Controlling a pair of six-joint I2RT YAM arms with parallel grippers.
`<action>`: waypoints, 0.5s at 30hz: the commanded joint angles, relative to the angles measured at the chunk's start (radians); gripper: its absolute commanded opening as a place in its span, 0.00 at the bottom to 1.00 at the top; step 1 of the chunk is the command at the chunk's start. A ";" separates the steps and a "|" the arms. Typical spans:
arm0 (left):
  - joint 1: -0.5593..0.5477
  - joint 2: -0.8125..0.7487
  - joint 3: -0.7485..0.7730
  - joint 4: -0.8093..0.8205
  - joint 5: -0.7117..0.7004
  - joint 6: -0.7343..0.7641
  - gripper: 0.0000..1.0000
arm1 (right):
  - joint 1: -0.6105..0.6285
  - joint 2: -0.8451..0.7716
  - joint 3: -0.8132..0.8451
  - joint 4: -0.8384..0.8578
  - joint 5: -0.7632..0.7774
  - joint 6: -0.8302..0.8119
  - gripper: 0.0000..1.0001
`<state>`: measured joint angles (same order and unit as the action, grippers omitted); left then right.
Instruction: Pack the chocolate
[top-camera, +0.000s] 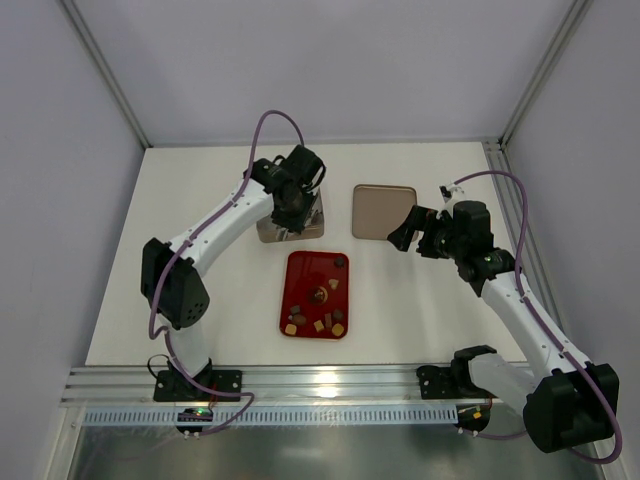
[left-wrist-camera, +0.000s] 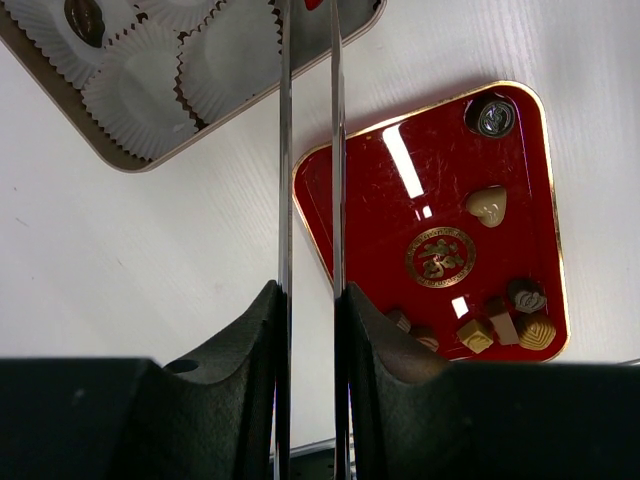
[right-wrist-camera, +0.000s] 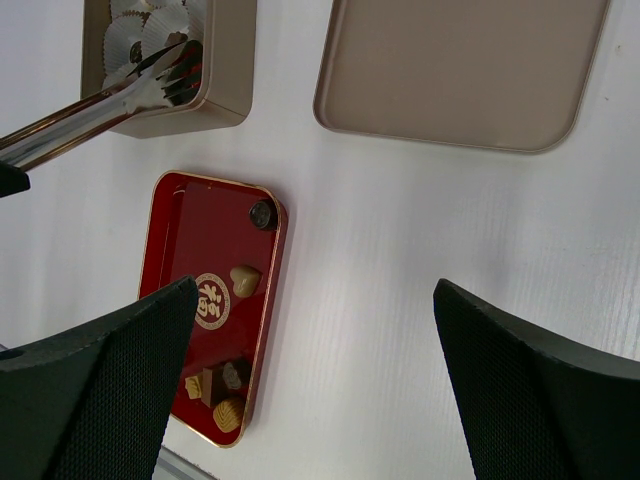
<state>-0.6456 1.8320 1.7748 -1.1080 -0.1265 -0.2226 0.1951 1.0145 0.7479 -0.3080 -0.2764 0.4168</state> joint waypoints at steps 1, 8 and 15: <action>0.006 -0.027 -0.005 0.019 0.007 0.017 0.26 | 0.009 -0.004 0.019 0.029 -0.004 -0.010 1.00; 0.006 -0.031 0.000 0.022 0.007 0.017 0.33 | 0.007 -0.002 0.019 0.029 -0.004 -0.012 1.00; 0.006 -0.034 0.006 0.022 0.001 0.019 0.34 | 0.007 -0.004 0.019 0.027 -0.004 -0.010 1.00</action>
<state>-0.6456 1.8317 1.7702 -1.1069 -0.1265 -0.2226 0.1955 1.0145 0.7479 -0.3080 -0.2764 0.4168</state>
